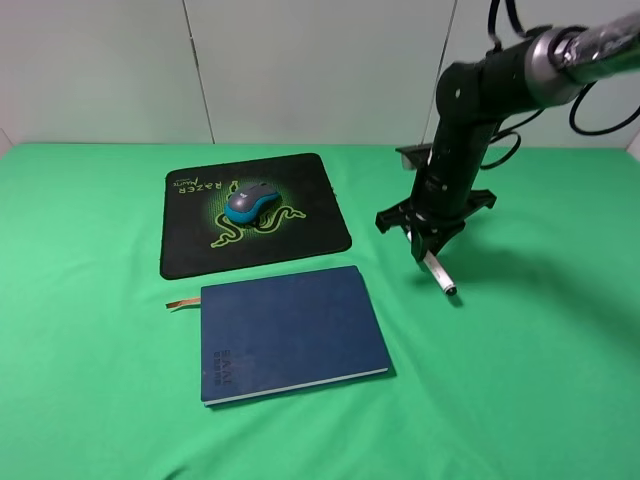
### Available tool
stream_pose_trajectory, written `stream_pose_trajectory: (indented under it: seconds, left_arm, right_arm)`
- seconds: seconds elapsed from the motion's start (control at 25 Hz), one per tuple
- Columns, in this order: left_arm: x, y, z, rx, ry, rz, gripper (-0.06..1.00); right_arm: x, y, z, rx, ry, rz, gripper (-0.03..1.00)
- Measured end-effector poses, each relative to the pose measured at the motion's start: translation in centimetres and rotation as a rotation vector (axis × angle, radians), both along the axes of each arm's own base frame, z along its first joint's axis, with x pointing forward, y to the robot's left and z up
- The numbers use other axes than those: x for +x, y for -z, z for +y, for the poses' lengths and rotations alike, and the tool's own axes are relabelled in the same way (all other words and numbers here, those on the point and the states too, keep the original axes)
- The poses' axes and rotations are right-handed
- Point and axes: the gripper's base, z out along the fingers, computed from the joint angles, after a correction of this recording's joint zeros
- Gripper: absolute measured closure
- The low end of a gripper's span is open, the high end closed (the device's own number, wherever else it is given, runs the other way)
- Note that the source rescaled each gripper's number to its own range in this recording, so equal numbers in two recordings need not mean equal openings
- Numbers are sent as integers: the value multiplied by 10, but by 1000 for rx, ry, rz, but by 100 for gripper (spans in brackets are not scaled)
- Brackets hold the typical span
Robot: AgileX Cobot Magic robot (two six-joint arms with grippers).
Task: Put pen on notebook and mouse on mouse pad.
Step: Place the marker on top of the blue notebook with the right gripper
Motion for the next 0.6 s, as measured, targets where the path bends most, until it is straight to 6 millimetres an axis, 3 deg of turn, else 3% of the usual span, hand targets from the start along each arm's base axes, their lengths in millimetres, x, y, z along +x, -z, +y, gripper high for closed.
stream_pose_trajectory:
  seconds: [0.44, 0.6]
  left_arm:
    - [0, 0, 0, 0, 0, 0, -5]
    - [0, 0, 0, 0, 0, 0, -5]
  right_arm:
    - [-13, -65, 3, 52, 20, -31, 97]
    - [-29, -76, 26, 55, -27, -36, 97]
